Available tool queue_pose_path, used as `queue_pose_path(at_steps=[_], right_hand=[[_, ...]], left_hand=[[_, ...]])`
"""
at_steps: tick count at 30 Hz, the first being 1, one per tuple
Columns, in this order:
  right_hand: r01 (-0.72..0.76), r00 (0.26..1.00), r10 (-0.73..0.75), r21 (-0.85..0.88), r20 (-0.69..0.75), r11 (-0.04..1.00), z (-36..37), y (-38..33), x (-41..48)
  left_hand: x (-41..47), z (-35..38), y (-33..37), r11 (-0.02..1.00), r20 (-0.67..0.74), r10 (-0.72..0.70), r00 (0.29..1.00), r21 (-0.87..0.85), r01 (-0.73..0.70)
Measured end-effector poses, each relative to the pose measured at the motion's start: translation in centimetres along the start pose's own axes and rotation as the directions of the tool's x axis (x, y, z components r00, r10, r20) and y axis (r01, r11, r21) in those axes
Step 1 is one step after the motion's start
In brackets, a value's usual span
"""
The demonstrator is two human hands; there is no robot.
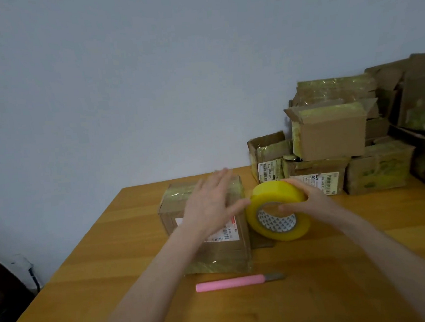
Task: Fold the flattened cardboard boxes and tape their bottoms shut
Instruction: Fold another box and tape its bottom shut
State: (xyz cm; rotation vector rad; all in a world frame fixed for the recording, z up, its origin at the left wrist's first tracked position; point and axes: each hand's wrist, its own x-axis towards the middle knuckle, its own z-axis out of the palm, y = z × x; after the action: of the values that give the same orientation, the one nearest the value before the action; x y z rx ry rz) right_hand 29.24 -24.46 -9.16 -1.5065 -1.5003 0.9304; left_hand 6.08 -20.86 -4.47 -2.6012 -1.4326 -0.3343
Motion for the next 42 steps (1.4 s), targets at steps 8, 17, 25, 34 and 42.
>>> queue_pose_path(at_steps=[8,17,25,34,42], right_hand=[[-0.013,0.992,0.029,0.127,-0.122,0.992,0.0,2.4,-1.9],[0.055,0.994,-0.055,-0.006,-0.095,0.998,-2.1,1.8,-2.6],[0.064,0.996,-0.067,-0.041,-0.064,0.997,-1.1,0.9,-2.5],[0.097,0.992,-0.103,-0.077,-0.079,0.992,0.2,1.5,-3.9],[0.096,0.985,-0.116,-0.156,-0.126,0.983,1.4,0.3,-4.4]], left_hand=[[0.9,3.0,0.7,0.983,0.045,0.090,0.995,0.158,-0.097],[1.0,2.9,-1.4,0.979,0.063,0.137,0.989,0.142,-0.145],[0.5,2.4,-3.1,0.987,0.106,0.075,0.992,0.135,-0.089],[0.3,2.3,-3.8,0.987,0.114,0.057,0.992,0.142,-0.073],[-1.4,1.7,-2.3,0.985,0.067,-0.036,0.997,0.173,0.024]])
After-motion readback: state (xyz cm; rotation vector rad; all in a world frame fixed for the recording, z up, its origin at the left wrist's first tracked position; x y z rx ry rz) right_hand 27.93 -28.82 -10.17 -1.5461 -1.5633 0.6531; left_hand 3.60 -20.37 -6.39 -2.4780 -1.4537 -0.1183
